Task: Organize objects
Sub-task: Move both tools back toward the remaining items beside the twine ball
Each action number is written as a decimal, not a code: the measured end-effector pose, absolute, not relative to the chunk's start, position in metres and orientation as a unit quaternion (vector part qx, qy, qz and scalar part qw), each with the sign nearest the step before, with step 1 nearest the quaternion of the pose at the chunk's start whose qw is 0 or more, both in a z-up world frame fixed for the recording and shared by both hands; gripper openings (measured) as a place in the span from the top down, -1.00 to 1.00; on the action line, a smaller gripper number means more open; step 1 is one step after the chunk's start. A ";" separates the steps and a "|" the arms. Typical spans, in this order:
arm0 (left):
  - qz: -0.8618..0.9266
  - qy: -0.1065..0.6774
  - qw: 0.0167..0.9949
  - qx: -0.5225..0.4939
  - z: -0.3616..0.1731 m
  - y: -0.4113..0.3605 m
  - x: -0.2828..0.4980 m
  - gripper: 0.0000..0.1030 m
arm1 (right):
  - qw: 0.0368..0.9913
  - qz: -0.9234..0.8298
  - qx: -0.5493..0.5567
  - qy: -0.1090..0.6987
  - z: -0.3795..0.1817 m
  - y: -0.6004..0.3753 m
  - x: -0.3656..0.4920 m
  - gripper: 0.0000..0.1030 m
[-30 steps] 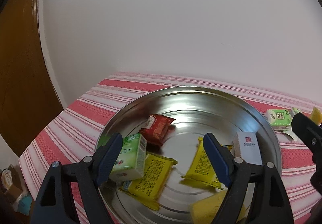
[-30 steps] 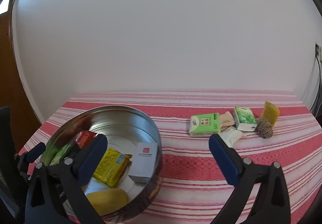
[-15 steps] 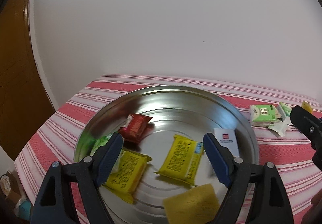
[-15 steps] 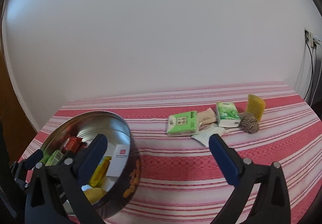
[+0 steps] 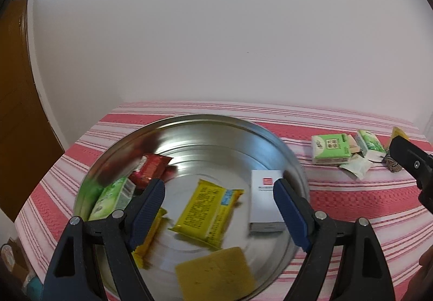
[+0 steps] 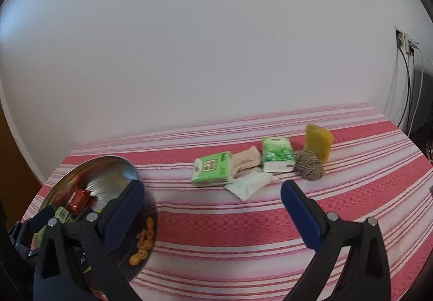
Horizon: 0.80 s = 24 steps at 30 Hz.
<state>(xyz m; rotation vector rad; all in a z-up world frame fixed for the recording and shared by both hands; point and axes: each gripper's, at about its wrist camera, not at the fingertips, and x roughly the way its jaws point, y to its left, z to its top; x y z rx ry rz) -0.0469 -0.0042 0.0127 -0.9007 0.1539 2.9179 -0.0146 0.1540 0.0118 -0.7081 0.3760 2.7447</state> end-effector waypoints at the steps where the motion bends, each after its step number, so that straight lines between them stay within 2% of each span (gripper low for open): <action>1: 0.953 0.051 0.044 -0.294 0.013 -0.001 -0.046 -0.63 | 0.143 0.950 -0.245 0.132 0.012 0.157 -0.013 -0.99; 24: 0.941 0.093 0.107 -0.308 -0.004 0.094 -0.044 -0.63 | 0.204 0.933 -0.252 0.154 -0.005 0.246 0.004 -0.99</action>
